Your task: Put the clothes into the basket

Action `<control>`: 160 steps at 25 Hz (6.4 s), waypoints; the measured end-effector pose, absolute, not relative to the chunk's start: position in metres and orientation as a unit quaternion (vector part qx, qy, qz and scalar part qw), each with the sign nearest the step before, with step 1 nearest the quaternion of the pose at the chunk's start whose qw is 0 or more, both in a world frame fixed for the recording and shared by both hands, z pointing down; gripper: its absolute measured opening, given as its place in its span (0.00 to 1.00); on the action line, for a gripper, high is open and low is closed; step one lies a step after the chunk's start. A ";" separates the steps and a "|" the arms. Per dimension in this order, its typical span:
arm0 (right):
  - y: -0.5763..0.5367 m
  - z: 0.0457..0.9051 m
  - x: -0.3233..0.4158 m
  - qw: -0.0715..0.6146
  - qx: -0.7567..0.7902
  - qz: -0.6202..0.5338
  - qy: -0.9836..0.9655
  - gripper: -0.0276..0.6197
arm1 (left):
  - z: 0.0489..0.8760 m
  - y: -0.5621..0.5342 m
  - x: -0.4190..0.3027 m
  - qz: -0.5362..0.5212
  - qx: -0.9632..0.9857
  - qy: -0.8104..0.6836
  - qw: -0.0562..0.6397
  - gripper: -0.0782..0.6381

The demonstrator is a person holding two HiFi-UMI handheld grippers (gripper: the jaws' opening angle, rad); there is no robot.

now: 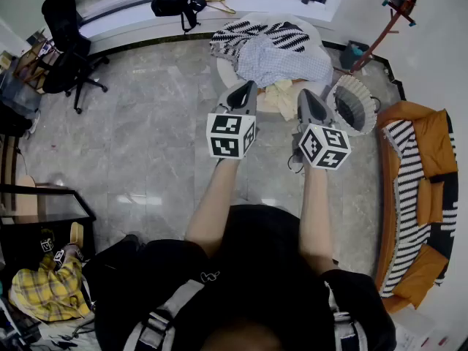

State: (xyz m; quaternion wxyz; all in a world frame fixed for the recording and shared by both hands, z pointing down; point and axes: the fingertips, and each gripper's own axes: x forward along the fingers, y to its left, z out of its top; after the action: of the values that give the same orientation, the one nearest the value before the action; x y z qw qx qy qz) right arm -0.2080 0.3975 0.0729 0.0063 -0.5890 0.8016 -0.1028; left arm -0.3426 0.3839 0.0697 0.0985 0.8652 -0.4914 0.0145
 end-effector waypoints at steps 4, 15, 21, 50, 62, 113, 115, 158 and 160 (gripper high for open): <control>0.393 0.070 -0.199 0.018 -0.619 -0.104 0.778 0.06 | 0.069 0.381 -0.348 0.011 0.865 -0.491 0.103 0.12; 0.386 0.062 -0.189 0.048 -0.615 -0.102 0.780 0.06 | 0.095 0.364 -0.385 0.022 0.839 -0.531 0.114 0.12; 0.347 0.063 -0.181 0.062 -0.609 -0.110 0.783 0.06 | 0.086 0.341 -0.364 0.024 0.855 -0.511 0.082 0.12; -0.069 0.157 -0.046 0.106 -0.605 -0.249 0.749 0.06 | 0.159 -0.063 -0.262 0.116 0.835 -0.518 0.147 0.12; -0.087 0.273 -0.029 0.073 -0.626 -0.355 0.690 0.06 | 0.262 -0.105 -0.265 0.170 0.816 -0.497 0.240 0.12; -0.285 0.750 -0.181 -0.324 -0.533 -0.290 0.726 0.45 | 0.780 -0.263 -0.342 0.303 0.775 -0.393 0.391 0.42; -0.297 0.758 -0.171 -0.336 -0.535 -0.280 0.723 0.46 | 0.790 -0.261 -0.337 0.305 0.770 -0.382 0.409 0.43; -0.179 0.284 -0.089 0.180 -0.521 -0.373 0.746 0.08 | 0.326 -0.191 -0.180 0.112 0.921 -0.219 0.301 0.14; -0.175 0.241 -0.064 0.200 -0.529 -0.333 0.754 0.08 | 0.289 -0.189 -0.161 0.098 0.937 -0.199 0.270 0.14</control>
State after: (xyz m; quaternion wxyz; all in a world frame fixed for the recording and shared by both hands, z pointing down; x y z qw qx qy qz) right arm -0.0641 -0.1754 0.2408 0.1997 -0.5295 0.7541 -0.3335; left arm -0.1615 -0.1891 0.2886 0.2698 0.9371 -0.1986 0.0983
